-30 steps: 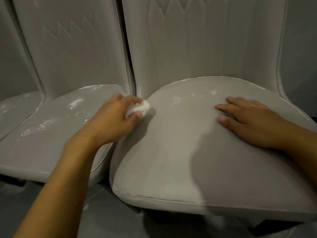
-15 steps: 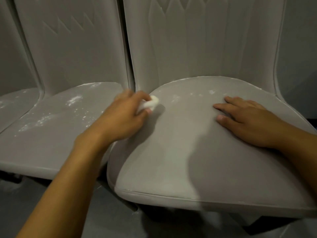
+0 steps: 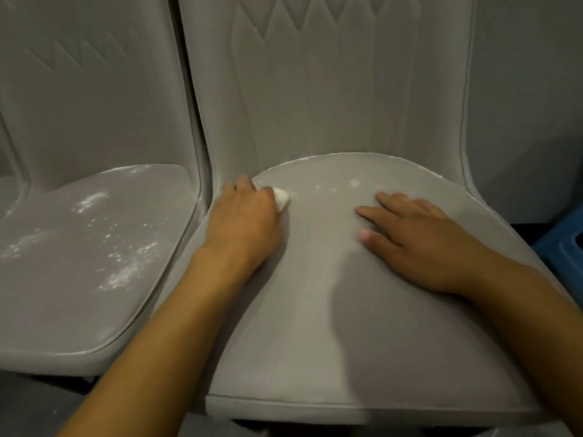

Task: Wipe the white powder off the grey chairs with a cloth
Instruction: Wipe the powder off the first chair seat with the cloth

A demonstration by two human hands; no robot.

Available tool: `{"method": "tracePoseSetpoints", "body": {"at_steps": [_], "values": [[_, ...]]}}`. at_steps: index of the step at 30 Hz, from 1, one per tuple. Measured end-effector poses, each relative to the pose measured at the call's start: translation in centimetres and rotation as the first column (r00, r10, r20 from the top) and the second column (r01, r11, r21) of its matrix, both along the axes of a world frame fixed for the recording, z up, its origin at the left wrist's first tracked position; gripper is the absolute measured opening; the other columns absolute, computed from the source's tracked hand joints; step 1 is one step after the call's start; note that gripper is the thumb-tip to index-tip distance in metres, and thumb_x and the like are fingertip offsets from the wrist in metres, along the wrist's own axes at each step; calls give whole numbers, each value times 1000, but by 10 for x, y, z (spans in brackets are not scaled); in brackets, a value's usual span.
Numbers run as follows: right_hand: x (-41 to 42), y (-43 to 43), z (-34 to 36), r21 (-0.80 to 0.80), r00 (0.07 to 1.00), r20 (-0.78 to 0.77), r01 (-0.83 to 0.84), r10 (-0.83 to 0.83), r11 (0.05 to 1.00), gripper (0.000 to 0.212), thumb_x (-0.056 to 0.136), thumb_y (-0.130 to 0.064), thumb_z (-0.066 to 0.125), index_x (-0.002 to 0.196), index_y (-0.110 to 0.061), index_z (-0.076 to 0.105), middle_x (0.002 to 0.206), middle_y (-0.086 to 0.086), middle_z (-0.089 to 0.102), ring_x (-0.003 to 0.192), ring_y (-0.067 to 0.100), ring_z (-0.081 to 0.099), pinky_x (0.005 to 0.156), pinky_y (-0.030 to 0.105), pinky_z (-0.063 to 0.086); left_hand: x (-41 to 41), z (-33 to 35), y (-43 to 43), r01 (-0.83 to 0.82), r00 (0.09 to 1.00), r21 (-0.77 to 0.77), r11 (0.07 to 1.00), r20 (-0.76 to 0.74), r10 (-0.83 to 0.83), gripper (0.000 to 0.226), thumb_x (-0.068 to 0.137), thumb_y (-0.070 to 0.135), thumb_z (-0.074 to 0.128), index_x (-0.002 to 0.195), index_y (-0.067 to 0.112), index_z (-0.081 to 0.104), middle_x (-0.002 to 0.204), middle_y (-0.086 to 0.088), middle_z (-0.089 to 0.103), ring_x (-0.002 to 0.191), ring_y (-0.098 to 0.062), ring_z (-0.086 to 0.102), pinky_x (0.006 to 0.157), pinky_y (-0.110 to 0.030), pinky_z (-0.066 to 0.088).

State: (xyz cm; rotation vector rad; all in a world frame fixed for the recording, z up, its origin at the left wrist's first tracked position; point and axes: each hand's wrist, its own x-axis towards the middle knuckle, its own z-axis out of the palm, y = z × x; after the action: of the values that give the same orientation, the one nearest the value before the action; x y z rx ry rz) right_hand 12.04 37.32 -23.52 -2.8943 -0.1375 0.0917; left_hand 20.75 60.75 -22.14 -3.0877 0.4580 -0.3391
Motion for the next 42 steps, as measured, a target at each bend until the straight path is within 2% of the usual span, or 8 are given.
{"method": "tracePoseSetpoints", "body": {"at_steps": [5, 9, 16, 21, 26, 31, 36, 42], "values": [[3, -1, -1, -16, 1000, -25, -4, 4, 1000, 62, 99, -60, 14, 157, -40, 15, 168, 0, 2, 154, 17, 0, 125, 38, 1, 35, 6, -23, 62, 991, 6, 998, -119, -61, 15, 101, 18, 42, 102, 17, 58, 110, -18, 51, 108, -43, 50, 95, -46, 41], [3, -1, -1, -31, 999, -36, -19, 18, 999, 62, 99, -63, 9, 157, -40, 10, 168, 0, -2, 154, 17, -3, 125, 38, -1, 16, 4, -21, 377, 906, -199, 904, -123, -405, 29, 105, 31, 50, 129, 27, 65, 117, -10, 58, 108, -31, 55, 99, -43, 45], [3, -2, -4, -8, 1000, -23, -20, 20, 1000, 69, 94, -67, 1, 157, -40, 8, 168, 0, -3, 154, 17, -5, 125, 39, -3, 83, 2, -13, 137, 983, -108, 985, -110, -149, 15, 96, 17, 50, 90, 24, 62, 103, -18, 65, 104, -42, 59, 89, -39, 46], [4, -1, -3, -12, 999, -28, -25, 25, 1000, 74, 90, -70, 0, 157, -40, 8, 168, 1, -3, 154, 18, -6, 125, 41, -3, 58, 6, -58, 554, 789, -183, 812, -198, -582, 30, 103, 29, 52, 125, 19, 70, 111, -6, 67, 103, -19, 58, 99, -33, 43], [4, -1, 1, 9, 998, -52, -20, 20, 1000, 60, 100, -60, 17, 156, -40, 11, 168, 1, -4, 154, 18, -7, 124, 41, -4, 92, 7, -77, 402, 900, -136, 906, -127, -418, 26, 103, 32, 48, 119, 30, 69, 114, -10, 63, 109, -33, 57, 103, -47, 43], [3, -2, 2, 35, 999, -37, -26, 27, 999, 57, 102, -58, 22, 155, -38, 18, 167, 4, 5, 154, 20, -1, 124, 42, -2, 66, 22, -85, 612, 678, -240, 753, -331, -656, 37, 104, 20, 54, 140, 30, 60, 116, 22, 55, 111, 9, 50, 100, -7, 30], [3, -1, 2, 75, 1000, -3, -17, 17, 997, 55, 101, -58, 27, 152, -37, 25, 160, 5, 15, 151, 20, 8, 124, 43, 2, 83, 25, -78, 491, 848, -215, 844, -103, -520, 36, 106, 19, 48, 139, 22, 62, 122, -10, 63, 116, -27, 53, 92, -23, 31], [2, -1, 4, 72, 1000, -11, -13, 13, 997, 54, 101, -58, 27, 150, -37, 26, 158, 6, 15, 148, 20, 8, 124, 42, 1, 66, 24, -122, 598, 652, -329, 731, -332, -682, 36, 105, 15, 53, 139, 24, 62, 116, 24, 52, 110, 13, 41, 96, -1, 25]]}}
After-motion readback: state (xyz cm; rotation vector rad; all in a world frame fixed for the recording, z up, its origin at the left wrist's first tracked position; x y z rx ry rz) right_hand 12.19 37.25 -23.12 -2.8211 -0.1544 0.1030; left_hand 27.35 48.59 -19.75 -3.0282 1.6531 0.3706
